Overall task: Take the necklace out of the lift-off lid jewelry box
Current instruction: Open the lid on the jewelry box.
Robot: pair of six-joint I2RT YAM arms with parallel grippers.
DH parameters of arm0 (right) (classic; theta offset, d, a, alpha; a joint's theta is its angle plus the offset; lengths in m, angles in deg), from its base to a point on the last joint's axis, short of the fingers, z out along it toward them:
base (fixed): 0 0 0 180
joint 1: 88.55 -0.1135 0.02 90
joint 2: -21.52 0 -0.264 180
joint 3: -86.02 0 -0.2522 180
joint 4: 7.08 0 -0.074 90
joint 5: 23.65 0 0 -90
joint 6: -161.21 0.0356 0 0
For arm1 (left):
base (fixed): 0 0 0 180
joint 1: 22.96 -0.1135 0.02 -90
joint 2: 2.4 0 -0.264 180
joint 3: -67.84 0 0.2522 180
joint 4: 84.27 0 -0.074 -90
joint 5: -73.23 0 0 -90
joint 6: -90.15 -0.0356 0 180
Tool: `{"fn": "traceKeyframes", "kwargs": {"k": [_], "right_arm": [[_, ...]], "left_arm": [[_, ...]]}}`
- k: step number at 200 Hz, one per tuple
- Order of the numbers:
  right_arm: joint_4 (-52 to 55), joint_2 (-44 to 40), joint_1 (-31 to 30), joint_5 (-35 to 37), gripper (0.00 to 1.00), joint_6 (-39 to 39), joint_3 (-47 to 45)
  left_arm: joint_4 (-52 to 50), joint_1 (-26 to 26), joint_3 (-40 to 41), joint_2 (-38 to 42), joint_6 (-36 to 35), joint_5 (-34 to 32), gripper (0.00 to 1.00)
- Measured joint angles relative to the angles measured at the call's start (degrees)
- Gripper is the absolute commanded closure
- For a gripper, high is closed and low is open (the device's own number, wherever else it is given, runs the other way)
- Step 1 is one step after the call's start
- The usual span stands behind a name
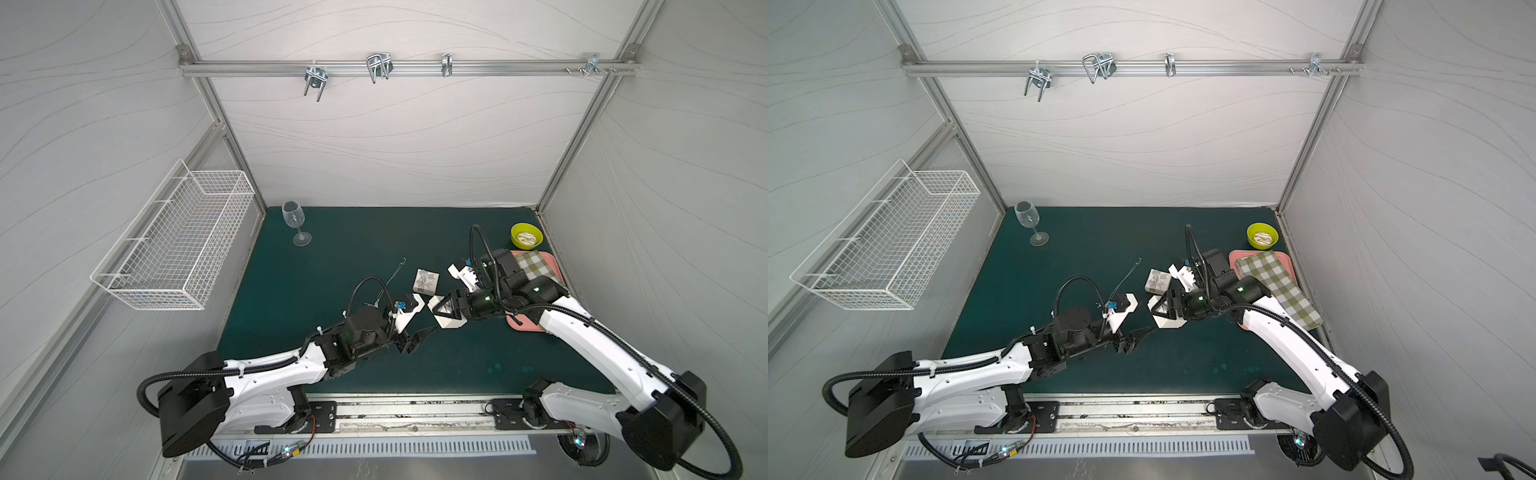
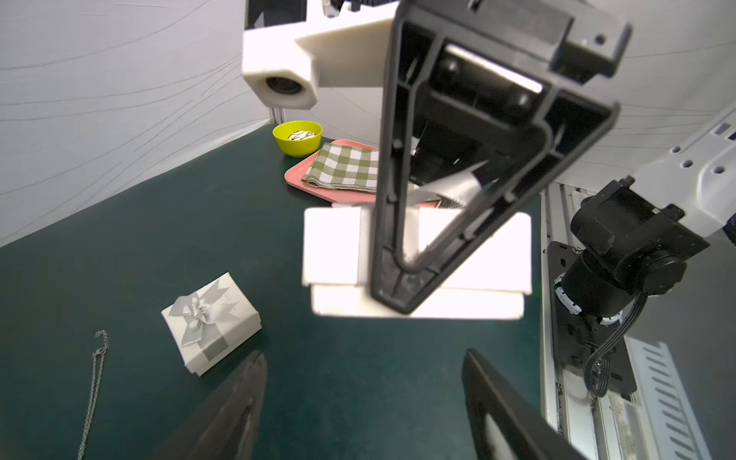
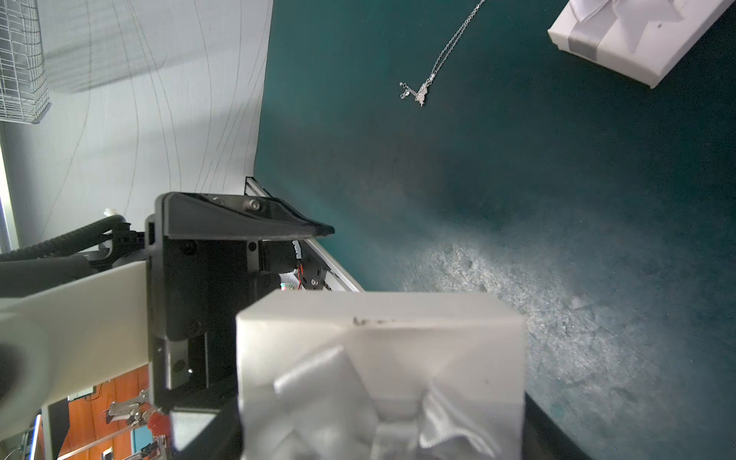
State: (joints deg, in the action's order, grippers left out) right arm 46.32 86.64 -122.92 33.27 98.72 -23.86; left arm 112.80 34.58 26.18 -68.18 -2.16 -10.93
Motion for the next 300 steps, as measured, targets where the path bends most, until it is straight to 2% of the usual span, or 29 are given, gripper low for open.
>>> {"fn": "traceKeyframes", "kwargs": {"k": [79, 138, 172, 221, 261, 284, 300], "right_arm": [[-2.73, 0.02, 0.17, -0.70, 0.40, 1.25, -0.63], [-3.69, 0.28, 0.24, -1.42, 0.40, 1.51, -0.66], [-4.17, 0.28, 0.24, -1.70, 0.40, 1.60, -1.27], [-4.59, 0.28, 0.33, -2.01, 0.39, 1.64, -1.31], [-5.38, 0.28, 0.46, -2.86, 0.34, 2.08, -1.33], [-5.77, 0.28, 0.55, -3.30, 0.25, 2.51, -1.38], [-5.79, 0.28, 0.66, -3.43, 0.21, 2.71, -1.38]], "left_arm": [[4.11, 0.00, -0.63, -3.56, 2.16, 4.46, 0.25], [4.70, 0.00, -1.25, -4.00, 3.21, 4.42, 0.25], [4.85, 0.00, -1.29, -4.52, 3.78, 3.93, 0.30], [5.16, 0.00, -1.29, -4.57, 4.11, 3.54, 0.28], [5.75, 0.00, -1.29, -4.76, 4.35, 3.02, 0.40], [6.01, 0.02, -1.29, -4.94, 4.22, 2.97, 0.46], [6.27, 0.22, -1.29, -5.03, 4.48, 2.89, 0.48]]}}
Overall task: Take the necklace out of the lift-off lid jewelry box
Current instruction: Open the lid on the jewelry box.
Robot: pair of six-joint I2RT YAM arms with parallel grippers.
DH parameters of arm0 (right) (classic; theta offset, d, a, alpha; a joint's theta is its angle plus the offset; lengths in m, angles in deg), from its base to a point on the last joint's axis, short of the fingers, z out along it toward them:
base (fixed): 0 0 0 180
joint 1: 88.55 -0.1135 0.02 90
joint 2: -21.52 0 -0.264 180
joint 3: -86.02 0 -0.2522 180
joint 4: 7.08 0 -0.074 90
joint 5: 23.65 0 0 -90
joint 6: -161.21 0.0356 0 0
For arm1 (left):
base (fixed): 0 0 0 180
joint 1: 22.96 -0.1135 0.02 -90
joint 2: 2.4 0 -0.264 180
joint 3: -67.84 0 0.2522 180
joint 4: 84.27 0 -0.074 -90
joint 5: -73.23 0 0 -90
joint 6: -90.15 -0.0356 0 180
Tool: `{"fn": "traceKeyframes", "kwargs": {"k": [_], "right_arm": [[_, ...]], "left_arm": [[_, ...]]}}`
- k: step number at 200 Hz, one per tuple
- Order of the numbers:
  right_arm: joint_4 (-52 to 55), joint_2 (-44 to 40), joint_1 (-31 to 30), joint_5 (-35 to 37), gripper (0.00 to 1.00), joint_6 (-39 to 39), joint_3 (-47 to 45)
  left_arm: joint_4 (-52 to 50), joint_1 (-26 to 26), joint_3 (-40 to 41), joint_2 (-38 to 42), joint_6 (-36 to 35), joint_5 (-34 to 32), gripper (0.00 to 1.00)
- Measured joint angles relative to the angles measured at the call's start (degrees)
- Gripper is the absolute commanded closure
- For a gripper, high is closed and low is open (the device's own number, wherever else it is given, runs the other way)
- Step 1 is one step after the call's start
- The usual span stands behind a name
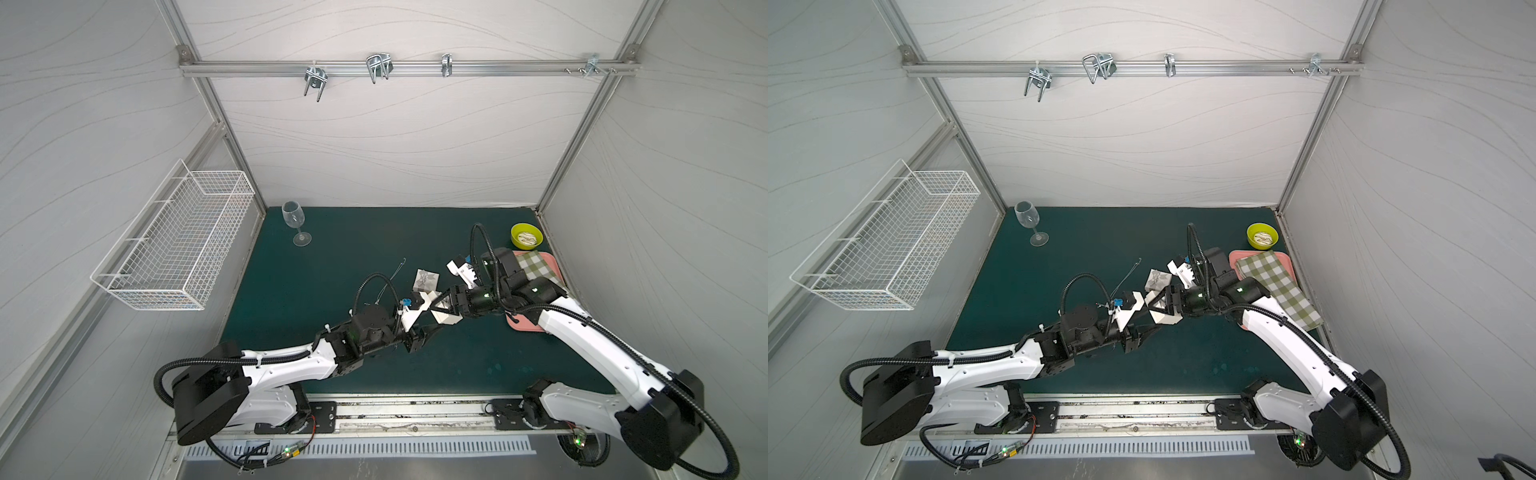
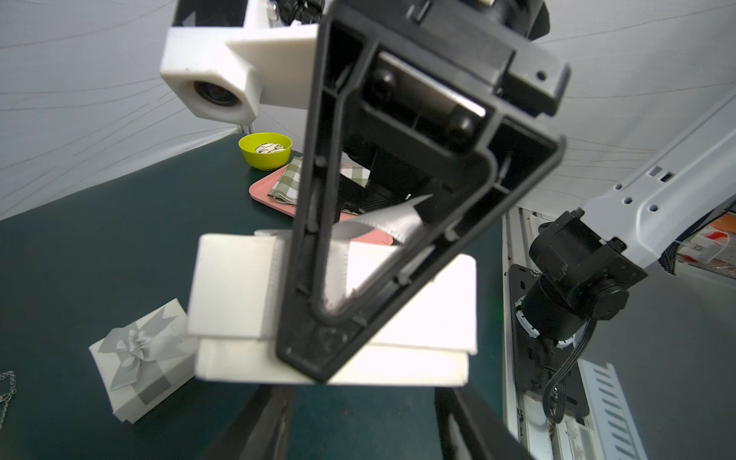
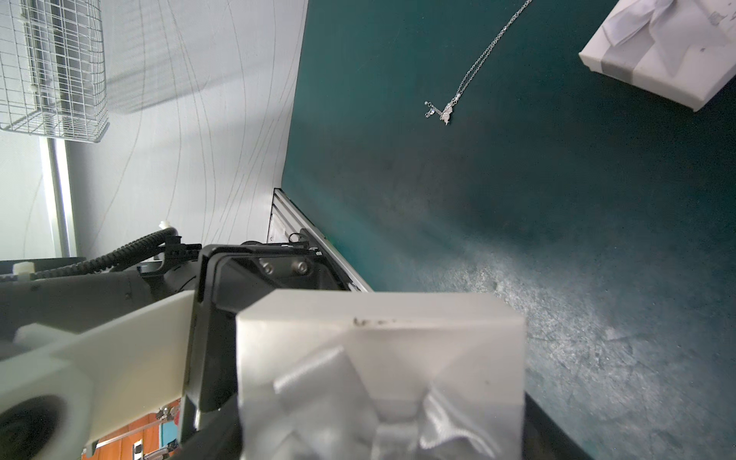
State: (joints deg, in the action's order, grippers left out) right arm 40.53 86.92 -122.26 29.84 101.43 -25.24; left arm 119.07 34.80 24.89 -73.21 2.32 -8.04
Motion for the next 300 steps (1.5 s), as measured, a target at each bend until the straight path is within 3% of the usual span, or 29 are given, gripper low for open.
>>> {"fn": "traceKeyframes", "kwargs": {"k": [90, 128, 159, 194, 234, 253, 300], "right_arm": [[0.37, -0.76, 2.03, -3.30, 0.15, 0.33, 0.00], [0.24, -0.76, 2.73, -4.98, 0.28, 1.18, 0.02], [0.02, -0.68, 2.93, -5.90, 0.32, 1.46, 0.02], [0.20, 0.09, 3.17, -6.23, 0.33, 1.09, 0.02], [5.07, 2.62, 4.02, -6.19, 0.34, -3.50, 2.16], [7.65, 4.28, 4.09, -6.21, 0.34, -6.45, 4.17], [11.50, 5.64, 4.09, -6.16, 0.35, -10.84, 5.20]], "left_arm": [[3.45, -0.52, 1.81, 0.46, 0.35, -1.29, 0.52], [3.52, -0.90, 2.45, 0.96, 0.57, -1.18, 0.52], [3.43, -0.98, 2.45, 0.96, 0.57, -0.87, 0.50], [2.25, -1.03, 2.67, 1.77, -0.63, -0.79, 0.34], [-3.10, -1.05, 4.07, 8.37, -5.88, -1.22, 0.16], [-7.02, -1.05, 3.89, 11.34, -9.33, -1.07, 0.02], [-17.00, -1.05, 0.28, 11.15, -13.92, 0.28, 0.01]]}}
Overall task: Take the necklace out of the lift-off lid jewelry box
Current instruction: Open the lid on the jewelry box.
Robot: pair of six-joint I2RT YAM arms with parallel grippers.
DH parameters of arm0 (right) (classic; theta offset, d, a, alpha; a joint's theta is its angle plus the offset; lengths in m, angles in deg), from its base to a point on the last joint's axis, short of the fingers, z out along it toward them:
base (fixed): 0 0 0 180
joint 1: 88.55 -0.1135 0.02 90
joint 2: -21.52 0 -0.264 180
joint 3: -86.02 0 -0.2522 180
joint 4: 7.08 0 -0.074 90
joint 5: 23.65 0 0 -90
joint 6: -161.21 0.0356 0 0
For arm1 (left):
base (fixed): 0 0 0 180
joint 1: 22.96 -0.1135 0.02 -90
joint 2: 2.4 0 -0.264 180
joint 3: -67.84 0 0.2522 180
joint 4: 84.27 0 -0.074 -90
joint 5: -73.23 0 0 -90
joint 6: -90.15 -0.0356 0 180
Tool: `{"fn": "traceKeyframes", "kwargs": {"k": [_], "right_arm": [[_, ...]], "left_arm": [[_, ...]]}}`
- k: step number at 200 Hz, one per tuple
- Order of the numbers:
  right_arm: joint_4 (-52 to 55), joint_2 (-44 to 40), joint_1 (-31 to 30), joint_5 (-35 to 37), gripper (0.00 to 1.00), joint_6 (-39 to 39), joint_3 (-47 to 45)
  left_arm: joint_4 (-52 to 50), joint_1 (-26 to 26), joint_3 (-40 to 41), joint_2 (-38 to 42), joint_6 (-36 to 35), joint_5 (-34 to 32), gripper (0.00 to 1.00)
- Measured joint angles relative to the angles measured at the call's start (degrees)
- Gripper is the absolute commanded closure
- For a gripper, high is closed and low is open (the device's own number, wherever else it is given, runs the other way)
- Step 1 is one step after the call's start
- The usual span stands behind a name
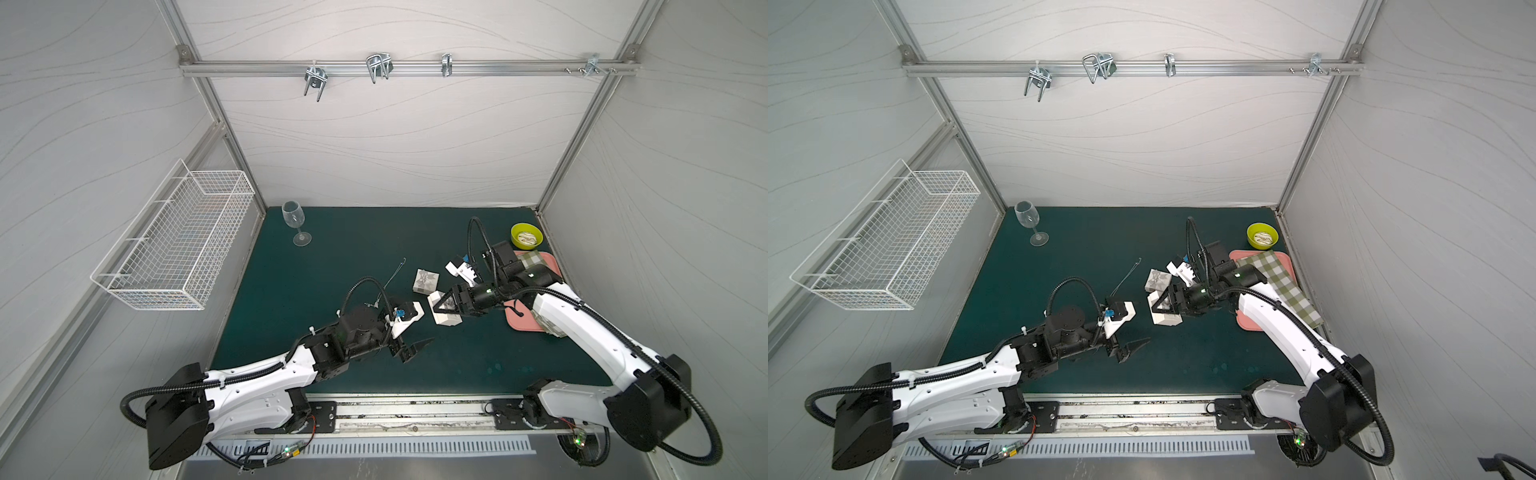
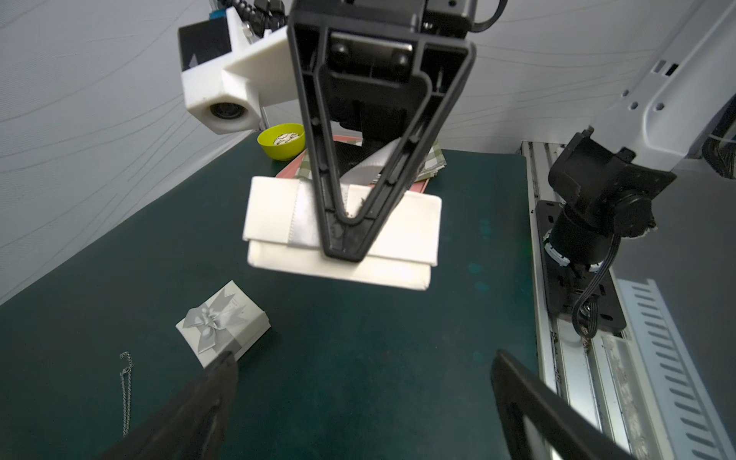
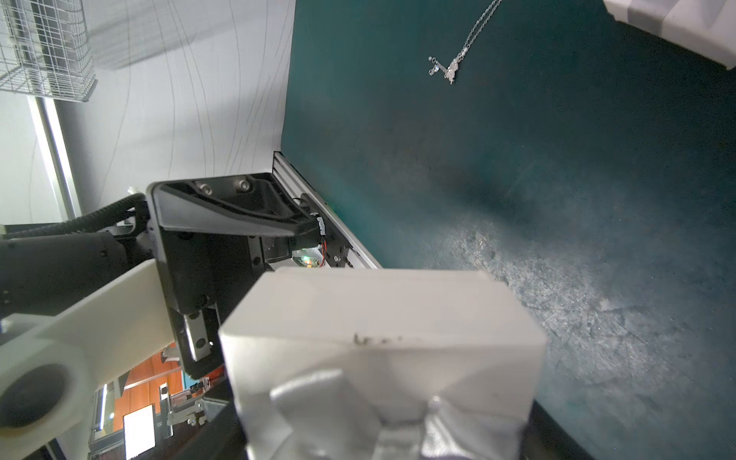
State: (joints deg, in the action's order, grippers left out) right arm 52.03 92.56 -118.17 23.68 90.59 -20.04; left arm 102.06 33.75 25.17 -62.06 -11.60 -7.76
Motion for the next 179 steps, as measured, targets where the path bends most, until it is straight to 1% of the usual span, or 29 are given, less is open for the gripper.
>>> {"fn": "traceKeyframes", "kwargs": {"k": [66, 100, 137, 179], "right_arm": [[1.16, 0.09, -0.50, -0.09, 0.35, -1.66, 0.00], [1.40, 0.28, -1.44, -0.09, 0.36, -2.29, 0.00], [1.90, 0.61, -1.81, -0.55, 0.36, -2.95, 0.00], [2.47, 1.01, -1.81, -1.36, 0.36, -3.48, 0.00]], "left_arm": [[-0.46, -0.04, -2.49, -4.63, -0.04, 1.55, 0.05], [-0.11, -0.22, -3.78, -5.70, -0.09, 2.21, 0.11], [-0.11, -0.61, -5.07, -5.81, -0.24, 2.91, 0.15], [-1.01, -0.83, -5.86, -6.10, -0.76, 4.39, 0.26]]}}
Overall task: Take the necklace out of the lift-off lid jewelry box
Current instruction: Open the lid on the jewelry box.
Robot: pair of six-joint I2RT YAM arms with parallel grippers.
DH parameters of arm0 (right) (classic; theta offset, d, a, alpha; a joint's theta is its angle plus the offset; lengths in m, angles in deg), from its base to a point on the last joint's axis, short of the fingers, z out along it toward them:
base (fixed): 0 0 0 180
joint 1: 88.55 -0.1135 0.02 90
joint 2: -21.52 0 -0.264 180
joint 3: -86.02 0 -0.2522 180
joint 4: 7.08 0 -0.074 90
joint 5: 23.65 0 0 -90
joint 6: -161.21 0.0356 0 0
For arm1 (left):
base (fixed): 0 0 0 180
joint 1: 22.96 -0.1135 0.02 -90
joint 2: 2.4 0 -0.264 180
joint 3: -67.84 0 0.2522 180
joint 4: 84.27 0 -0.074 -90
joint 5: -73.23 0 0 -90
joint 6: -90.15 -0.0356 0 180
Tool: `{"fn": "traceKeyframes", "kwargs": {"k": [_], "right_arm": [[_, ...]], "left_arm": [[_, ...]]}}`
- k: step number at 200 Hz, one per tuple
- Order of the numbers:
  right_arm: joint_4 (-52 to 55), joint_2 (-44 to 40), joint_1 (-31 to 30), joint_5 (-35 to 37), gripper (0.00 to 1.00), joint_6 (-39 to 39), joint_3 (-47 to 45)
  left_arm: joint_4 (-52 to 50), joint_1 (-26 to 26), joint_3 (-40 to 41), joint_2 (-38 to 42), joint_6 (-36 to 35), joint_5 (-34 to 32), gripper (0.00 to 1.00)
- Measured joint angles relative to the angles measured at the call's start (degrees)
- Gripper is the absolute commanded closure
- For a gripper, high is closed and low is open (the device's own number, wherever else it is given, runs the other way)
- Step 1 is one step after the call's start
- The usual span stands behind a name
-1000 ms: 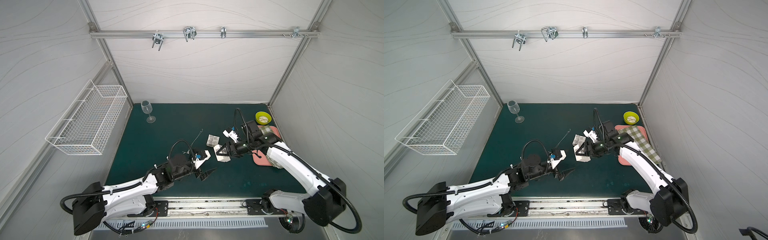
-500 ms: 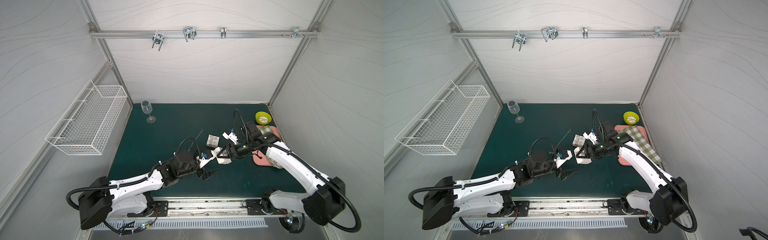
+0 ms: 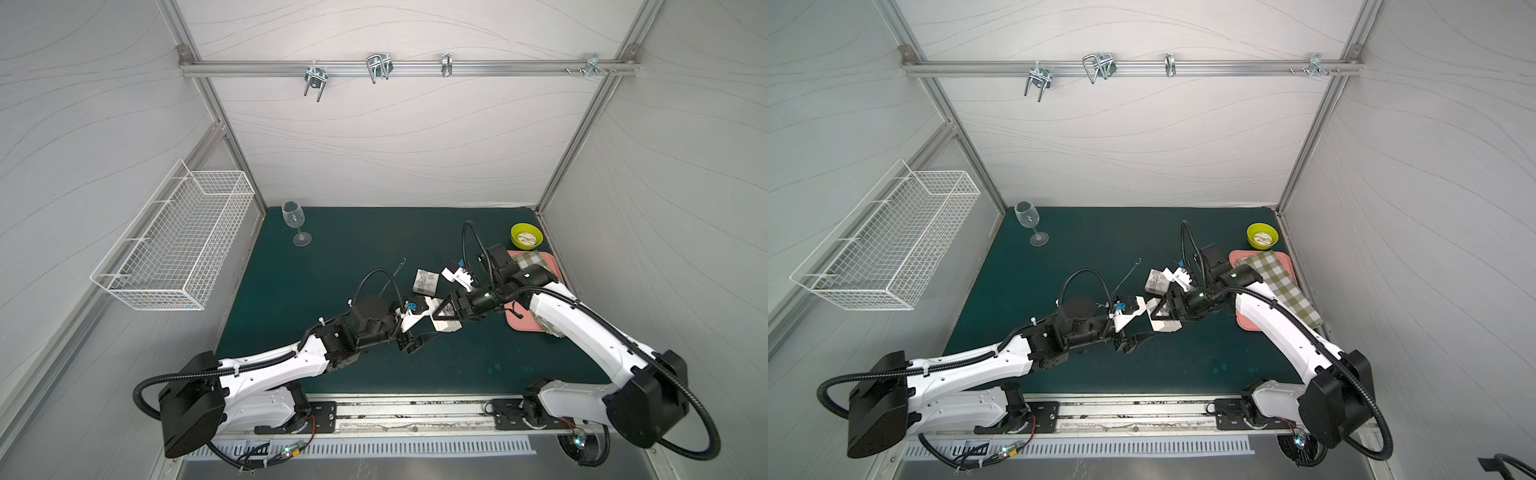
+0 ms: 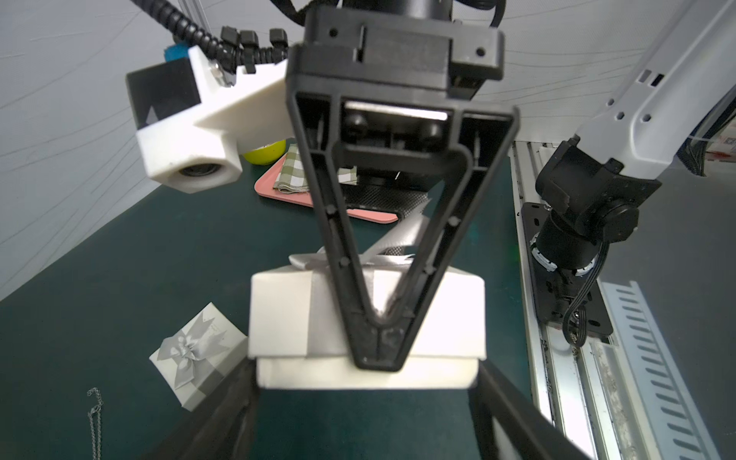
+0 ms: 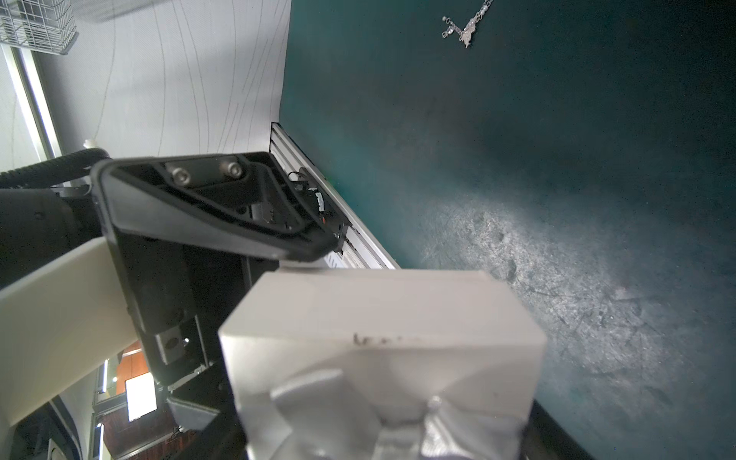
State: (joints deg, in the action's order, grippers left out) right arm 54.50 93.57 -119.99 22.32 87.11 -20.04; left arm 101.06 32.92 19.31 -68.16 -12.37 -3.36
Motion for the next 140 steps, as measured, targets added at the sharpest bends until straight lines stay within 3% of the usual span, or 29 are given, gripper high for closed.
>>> {"fn": "traceKeyframes", "kwargs": {"k": [33, 76, 140], "right_arm": [[0.74, 0.15, 0.02, 0.04, 0.36, -0.39, 0.09], [1.07, 0.15, 0.13, 0.13, 0.28, -0.48, 0.31], [1.51, 0.15, 2.40, -2.12, 0.28, -0.98, 1.03]], "left_arm": [[-1.33, -0.02, -0.83, -0.48, -0.44, 0.98, 0.34], [-1.62, -0.13, -1.01, -0.50, -0.44, 1.18, 0.46], [1.36, -1.42, 1.53, 1.03, 1.79, 1.01, 0.49]]}}
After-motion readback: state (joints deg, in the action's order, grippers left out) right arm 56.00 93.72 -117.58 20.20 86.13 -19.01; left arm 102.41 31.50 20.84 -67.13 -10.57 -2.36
